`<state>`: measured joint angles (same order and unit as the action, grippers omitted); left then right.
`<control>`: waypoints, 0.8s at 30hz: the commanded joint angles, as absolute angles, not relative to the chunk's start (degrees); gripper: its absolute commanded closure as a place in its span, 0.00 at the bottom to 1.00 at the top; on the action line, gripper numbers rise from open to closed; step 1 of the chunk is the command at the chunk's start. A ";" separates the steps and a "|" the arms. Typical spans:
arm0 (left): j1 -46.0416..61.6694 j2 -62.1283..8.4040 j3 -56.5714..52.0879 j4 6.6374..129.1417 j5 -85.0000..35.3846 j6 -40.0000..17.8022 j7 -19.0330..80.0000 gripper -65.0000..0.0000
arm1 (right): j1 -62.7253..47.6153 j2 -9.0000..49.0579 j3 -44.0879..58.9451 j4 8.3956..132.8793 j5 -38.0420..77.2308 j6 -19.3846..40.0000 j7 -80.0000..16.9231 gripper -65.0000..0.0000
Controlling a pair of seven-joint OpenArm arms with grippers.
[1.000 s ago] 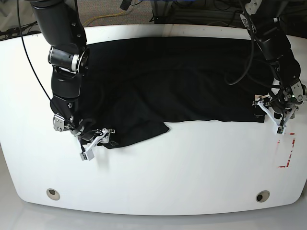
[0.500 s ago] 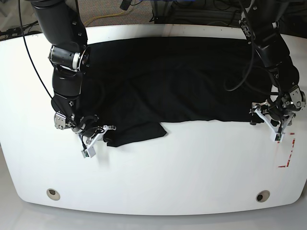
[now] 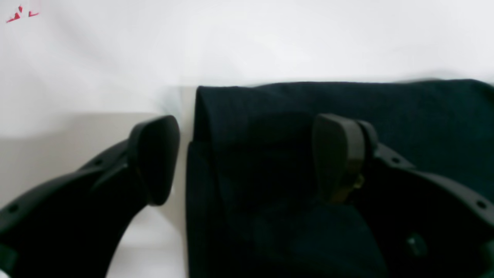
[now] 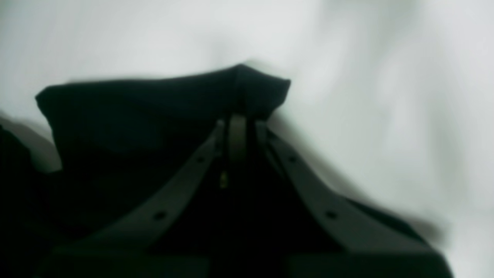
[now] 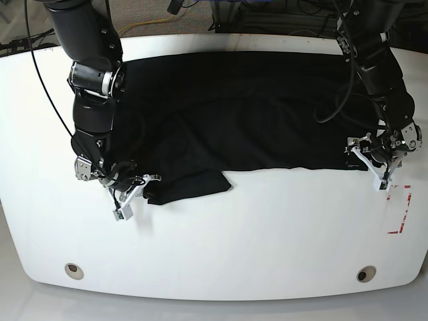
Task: Fold the T-shirt properly
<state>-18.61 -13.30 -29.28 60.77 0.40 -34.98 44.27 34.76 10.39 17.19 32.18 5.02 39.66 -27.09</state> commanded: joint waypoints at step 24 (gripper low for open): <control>-14.29 -13.05 -26.24 80.48 -0.48 -35.47 42.15 1.00 | 32.22 12.00 17.19 59.82 5.67 40.00 -39.43 1.00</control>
<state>-14.39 -12.23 -26.13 75.99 -0.14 -35.59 43.22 31.18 11.31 17.06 51.55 5.02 39.97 -36.77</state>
